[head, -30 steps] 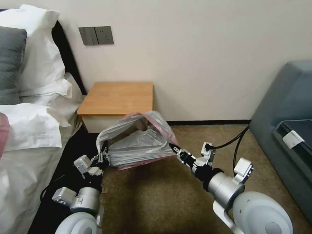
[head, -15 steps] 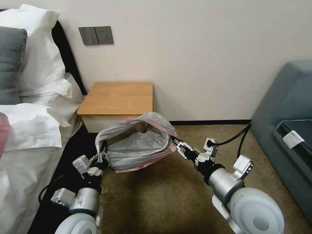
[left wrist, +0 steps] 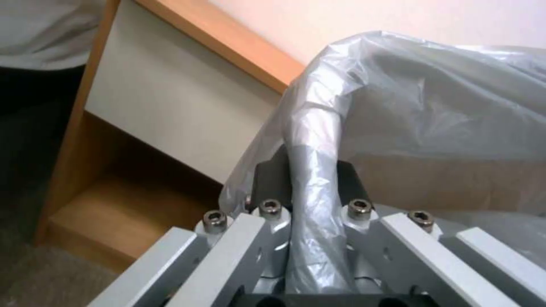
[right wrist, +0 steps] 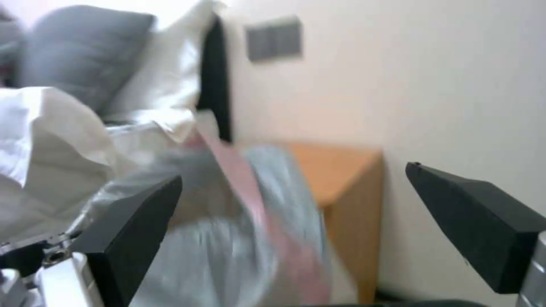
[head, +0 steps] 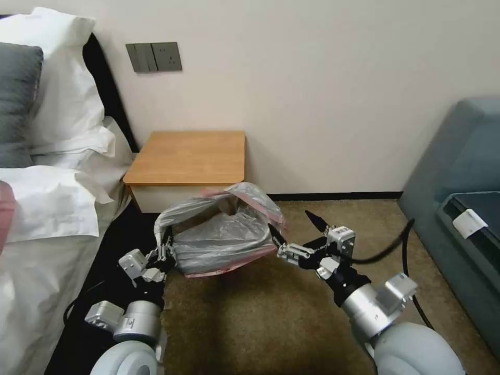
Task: Pick up the garbage bag from the table and place it over the trash can.
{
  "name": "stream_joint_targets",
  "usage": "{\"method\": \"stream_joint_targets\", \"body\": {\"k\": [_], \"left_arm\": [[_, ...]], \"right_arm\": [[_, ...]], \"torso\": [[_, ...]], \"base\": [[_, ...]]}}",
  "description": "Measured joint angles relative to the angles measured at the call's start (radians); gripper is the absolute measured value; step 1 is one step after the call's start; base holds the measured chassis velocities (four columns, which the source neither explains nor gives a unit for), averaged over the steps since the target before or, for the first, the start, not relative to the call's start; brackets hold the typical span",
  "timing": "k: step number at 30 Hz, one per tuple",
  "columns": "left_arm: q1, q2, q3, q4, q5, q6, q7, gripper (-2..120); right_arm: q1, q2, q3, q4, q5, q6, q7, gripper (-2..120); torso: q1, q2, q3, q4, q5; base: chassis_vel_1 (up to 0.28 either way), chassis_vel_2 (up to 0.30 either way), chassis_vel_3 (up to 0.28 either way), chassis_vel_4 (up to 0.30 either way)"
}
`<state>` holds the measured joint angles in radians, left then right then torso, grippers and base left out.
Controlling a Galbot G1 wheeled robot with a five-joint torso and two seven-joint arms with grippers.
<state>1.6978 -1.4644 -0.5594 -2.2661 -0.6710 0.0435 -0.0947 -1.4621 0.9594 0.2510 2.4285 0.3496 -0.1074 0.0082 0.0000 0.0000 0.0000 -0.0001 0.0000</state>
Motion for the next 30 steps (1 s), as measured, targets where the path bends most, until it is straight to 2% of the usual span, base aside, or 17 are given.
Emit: {"method": "stream_joint_targets", "body": {"k": [5, 11, 13, 17, 20, 23, 26, 27, 30], "left_arm": [[0.01, 0.002, 0.007, -0.006, 0.017, 0.0, 0.0, 5], [0.019, 0.0, 0.012, -0.012, 0.028, 0.0, 0.002, 5], [0.026, -0.002, 0.017, -0.019, 0.034, -0.001, 0.004, 5], [0.03, -0.004, 0.019, -0.021, 0.039, -0.001, 0.007, 5], [0.033, -0.008, 0.023, -0.021, 0.045, -0.002, 0.011, 5], [0.034, -0.011, 0.025, -0.021, 0.049, -0.002, 0.014, 5], [0.035, -0.012, 0.026, -0.021, 0.05, -0.002, 0.016, 5], [0.035, -0.012, 0.026, -0.021, 0.05, -0.002, 0.016, 5], [0.036, -0.01, 0.025, -0.021, 0.05, -0.002, 0.017, 5]], "right_arm": [[0.092, -0.026, -0.032, -0.091, -0.116, 0.058, -0.088, 100], [0.13, -0.001, -0.061, -0.177, -0.229, 0.105, -0.139, 97], [0.147, 0.022, -0.065, -0.214, -0.311, 0.142, -0.156, 87], [0.156, 0.029, -0.064, -0.229, -0.377, 0.181, -0.167, 78], [0.159, 0.03, -0.056, -0.239, -0.448, 0.222, -0.179, 62], [0.16, 0.031, -0.055, -0.242, -0.469, 0.235, -0.179, 54], [0.161, 0.036, -0.053, -0.248, -0.506, 0.263, -0.177, 41], [0.161, 0.036, -0.053, -0.248, -0.506, 0.263, -0.177, 41], [0.162, 0.039, -0.053, -0.26, -0.521, 0.28, -0.176, 25]], "torso": [[0.0, 0.0, 0.0, 0.0002, 0.0001], [0.0, 0.0, 0.0, 0.0001, 0.0], [0.0, 0.0, 0.0, 0.0002, 0.0001], [0.0, 0.0, 0.0, 0.0001, 0.0001], [0.0, 0.0, 0.0, 0.0001, -0.0001], [0.0, 0.0, 0.0, 0.0001, -0.0001], [0.0, 0.0, 0.0, 0.0001, -0.0001], [0.0, 0.0, 0.0, 0.0001, -0.0001], [0.0, 0.0, 0.0, 0.0001, 0.0]], "base": [[0.0, 0.0, 0.0, 0.0], [0.0, 0.0, 0.0, 0.0], [0.0, 0.0, 0.0, 0.0], [0.0, 0.0, 0.0, 0.0], [0.0, 0.0, 0.0, 0.0], [0.0, 0.0, 0.0, 0.0], [0.0, 0.0, 0.0, 0.0], [0.0, 0.0, 0.0, 0.0], [0.0, 0.0, 0.0, 0.0]]}}
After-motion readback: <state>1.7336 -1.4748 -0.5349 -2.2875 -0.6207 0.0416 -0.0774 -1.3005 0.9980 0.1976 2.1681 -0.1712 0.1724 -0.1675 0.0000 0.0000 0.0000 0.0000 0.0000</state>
